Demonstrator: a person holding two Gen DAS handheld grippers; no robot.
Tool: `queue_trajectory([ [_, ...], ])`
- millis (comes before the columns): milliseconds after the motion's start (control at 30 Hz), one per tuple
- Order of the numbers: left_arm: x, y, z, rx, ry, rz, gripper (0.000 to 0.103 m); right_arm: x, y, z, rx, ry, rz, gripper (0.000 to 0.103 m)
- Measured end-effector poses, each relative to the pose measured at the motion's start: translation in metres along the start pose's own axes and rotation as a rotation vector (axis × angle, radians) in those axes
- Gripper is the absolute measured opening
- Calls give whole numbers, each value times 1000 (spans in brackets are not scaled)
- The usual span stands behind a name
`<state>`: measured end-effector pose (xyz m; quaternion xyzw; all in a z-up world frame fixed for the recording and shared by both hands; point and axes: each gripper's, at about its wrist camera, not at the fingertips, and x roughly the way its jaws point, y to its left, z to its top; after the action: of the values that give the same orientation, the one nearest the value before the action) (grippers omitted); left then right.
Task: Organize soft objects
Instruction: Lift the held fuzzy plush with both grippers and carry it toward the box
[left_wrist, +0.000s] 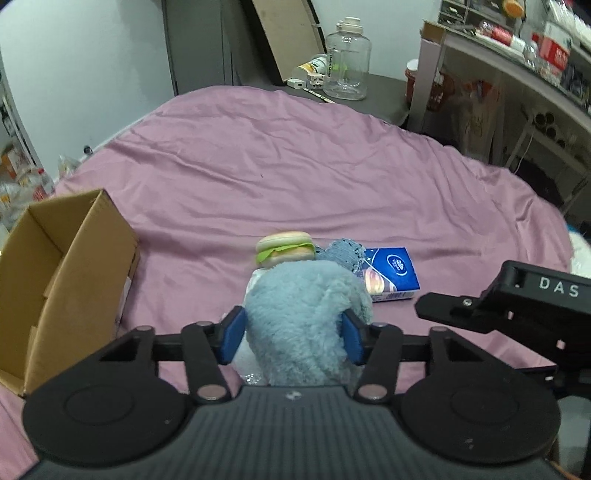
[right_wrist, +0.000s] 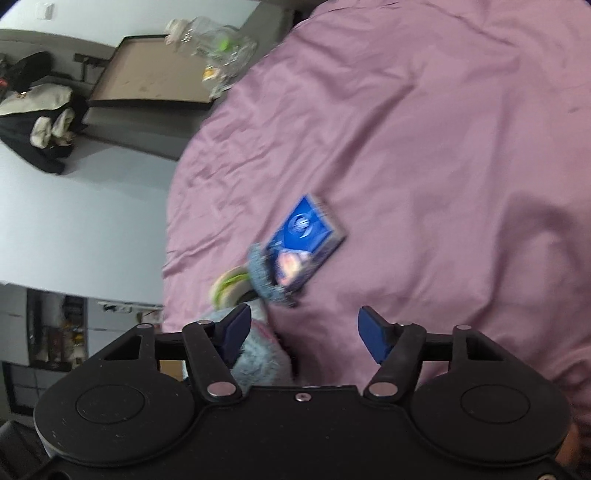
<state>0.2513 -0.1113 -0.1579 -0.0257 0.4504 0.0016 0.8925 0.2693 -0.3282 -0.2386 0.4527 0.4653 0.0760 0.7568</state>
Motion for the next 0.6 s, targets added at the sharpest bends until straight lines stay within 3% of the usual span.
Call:
queue_trajectory([
  [67, -3, 9, 0, -36, -1, -22, 44, 3, 5, -2, -18, 9, 12, 61],
  [333, -11, 37, 2, -144, 11, -90, 39, 15, 30, -14, -79, 63, 101, 57],
  [400, -12, 45, 3, -173, 14, -102, 38, 20, 37, -19, -111, 74, 97, 52],
  [533, -14, 59, 5, -227, 28, -129, 38, 29, 44, -29, -142, 119, 107, 27],
  [600, -16, 62, 7, -230, 27, -140, 38, 26, 49, -29, -161, 105, 120, 23],
])
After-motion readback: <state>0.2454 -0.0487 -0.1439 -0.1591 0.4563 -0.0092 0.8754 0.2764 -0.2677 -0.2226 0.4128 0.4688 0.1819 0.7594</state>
